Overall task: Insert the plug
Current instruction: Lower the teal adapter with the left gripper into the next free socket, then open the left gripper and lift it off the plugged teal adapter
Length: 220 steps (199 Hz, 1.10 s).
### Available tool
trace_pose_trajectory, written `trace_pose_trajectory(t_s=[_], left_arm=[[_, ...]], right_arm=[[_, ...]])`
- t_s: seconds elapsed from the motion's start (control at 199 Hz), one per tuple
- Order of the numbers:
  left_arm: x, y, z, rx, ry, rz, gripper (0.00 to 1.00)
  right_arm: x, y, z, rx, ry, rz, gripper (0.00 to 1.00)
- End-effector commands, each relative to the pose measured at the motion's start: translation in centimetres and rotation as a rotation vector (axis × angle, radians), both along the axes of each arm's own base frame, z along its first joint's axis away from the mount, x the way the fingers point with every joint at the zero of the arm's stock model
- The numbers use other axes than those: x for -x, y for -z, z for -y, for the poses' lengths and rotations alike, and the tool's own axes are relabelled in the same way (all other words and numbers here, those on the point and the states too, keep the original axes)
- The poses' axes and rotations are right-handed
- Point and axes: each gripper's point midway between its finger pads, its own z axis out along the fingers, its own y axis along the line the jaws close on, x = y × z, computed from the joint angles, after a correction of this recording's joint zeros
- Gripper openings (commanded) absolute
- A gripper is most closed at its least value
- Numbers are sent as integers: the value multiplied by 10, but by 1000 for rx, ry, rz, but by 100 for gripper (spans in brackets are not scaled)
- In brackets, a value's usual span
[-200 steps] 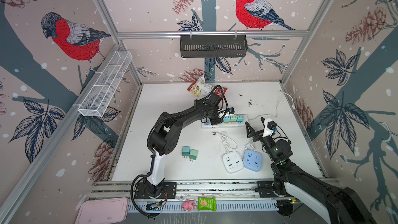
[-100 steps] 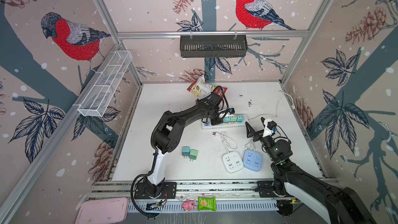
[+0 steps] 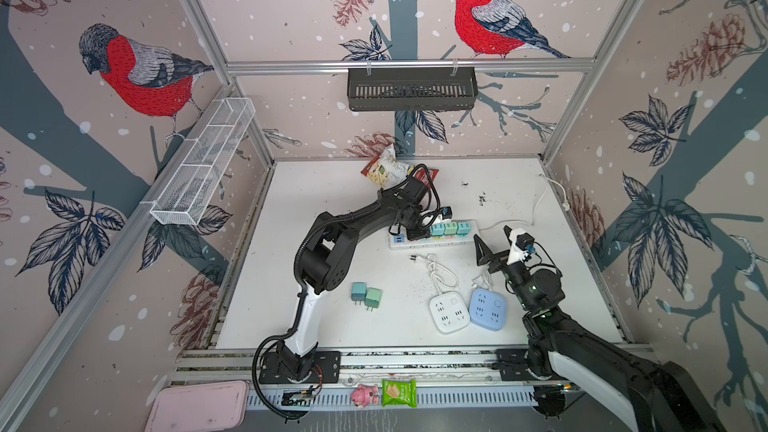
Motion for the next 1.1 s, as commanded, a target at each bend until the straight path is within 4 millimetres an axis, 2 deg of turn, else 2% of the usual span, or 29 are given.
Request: trace_pose_trajectory(t_s=[0.0, 0.055, 0.065, 0.075, 0.08, 0.09, 0.105, 0.216, 0.306, 0.406, 0.532, 0.622, 0.747, 0.767, 0.848, 0.898, 0.948, 1.043, 1.098], left_arm=[[6, 9, -3, -18, -8, -57, 16], [3, 6, -3, -15, -24, -54, 27], [3, 6, -2, -14, -24, -54, 42], [3, 6, -2, -14, -25, -53, 77], [3, 6, -2, -15, -26, -54, 88], [3, 5, -2, -14, -26, -52, 96], [3, 4, -2, -13, -27, -52, 98], [2, -4, 0, 8, -41, -55, 99], [2, -23, 4, 52, -53, -54, 98], [5, -58, 5, 119, -76, -22, 98], [9, -119, -6, 254, -151, 112, 98], [14, -171, -27, 396, -262, 249, 98], [33, -241, -70, 694, -471, 396, 99], [37, -242, -80, 730, -513, 404, 98], [46, -268, -121, 928, -691, 453, 99], [47, -267, -149, 1015, -822, 427, 99], [43, -260, -169, 1031, -905, 390, 99], [29, -228, -201, 983, -1085, 310, 99], [19, -208, -225, 972, -1268, 308, 98]], right_arm=[[3, 0, 1, -20, -2, 10, 100], [3, -1, 1, -20, -2, 11, 100], [3, -1, 1, -20, -3, 11, 100], [3, -1, 1, -20, -3, 13, 100], [3, -1, 1, -19, -2, 12, 100], [3, -1, 1, -20, -2, 12, 100], [3, -2, 1, -20, -2, 14, 100], [3, -1, 1, -22, -1, 11, 100], [3, 0, 2, -23, 2, 10, 100], [2, -1, 3, -26, 5, 9, 100], [-6, 1, 5, -28, 28, -19, 100], [-14, 2, 2, -21, 30, -58, 100], [-11, 1, -21, 12, -94, -74, 100], [-9, 0, -24, 13, -115, -69, 100], [-1, -7, -32, -11, -171, -46, 100], [-1, -12, -34, -44, -171, -46, 99], [-5, -16, -32, -102, -142, -70, 100], [-25, -14, -16, -248, 31, -198, 100], [-34, -12, -8, -305, 124, -265, 100]])
